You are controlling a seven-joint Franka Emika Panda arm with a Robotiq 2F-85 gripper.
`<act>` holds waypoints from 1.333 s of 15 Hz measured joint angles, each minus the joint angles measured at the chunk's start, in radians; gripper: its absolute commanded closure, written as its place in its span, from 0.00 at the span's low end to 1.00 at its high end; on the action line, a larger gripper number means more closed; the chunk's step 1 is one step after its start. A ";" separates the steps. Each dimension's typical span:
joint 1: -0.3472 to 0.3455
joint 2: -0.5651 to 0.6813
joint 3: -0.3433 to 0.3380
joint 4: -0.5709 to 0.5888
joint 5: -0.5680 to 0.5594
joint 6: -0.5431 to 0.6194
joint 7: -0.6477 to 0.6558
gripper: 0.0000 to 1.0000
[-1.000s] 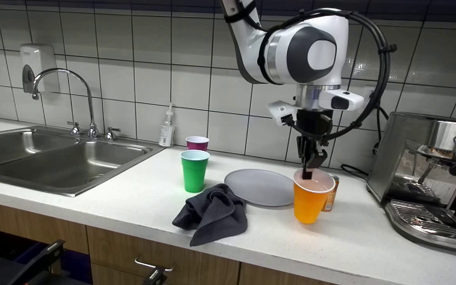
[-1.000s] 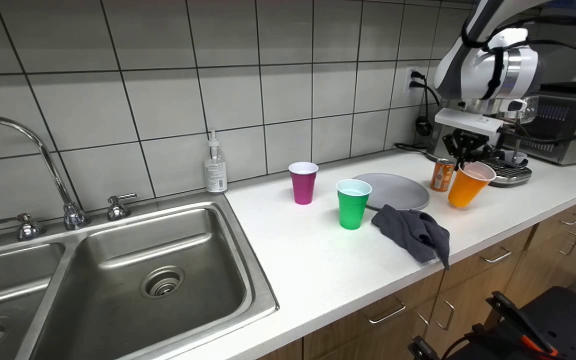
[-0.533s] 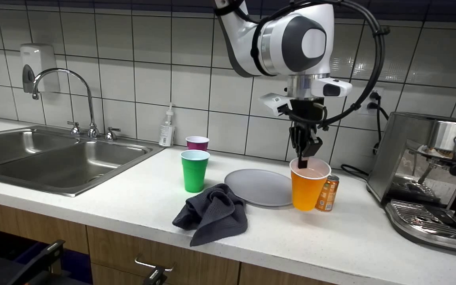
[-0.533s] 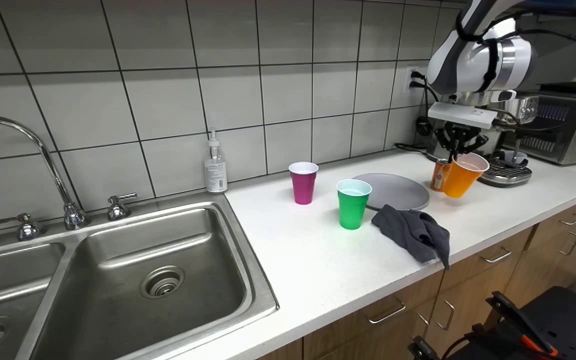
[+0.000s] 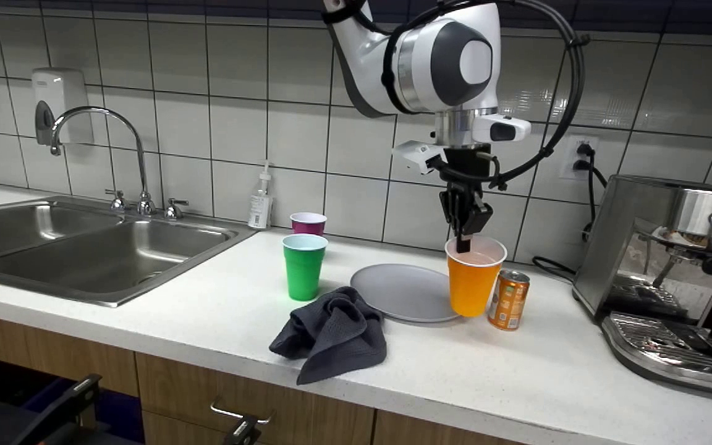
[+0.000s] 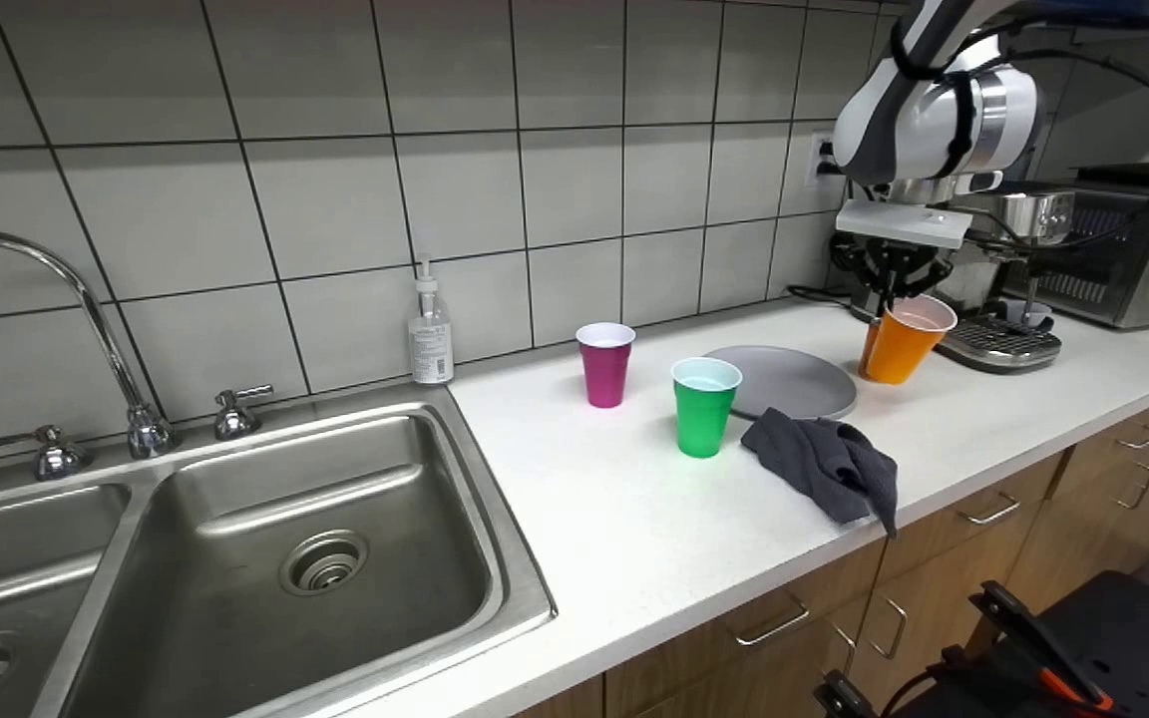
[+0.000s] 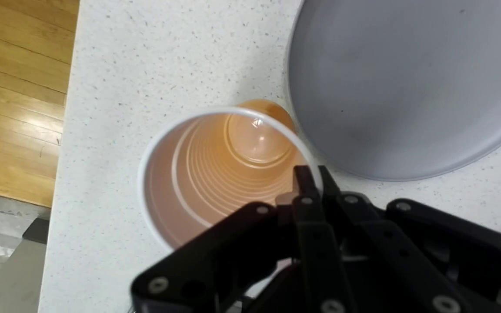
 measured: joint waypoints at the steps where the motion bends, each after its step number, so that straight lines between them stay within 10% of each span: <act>1: 0.004 0.005 0.002 0.006 0.000 0.000 0.000 0.99; 20: 0.018 0.216 0.053 0.237 0.012 -0.061 -0.001 0.99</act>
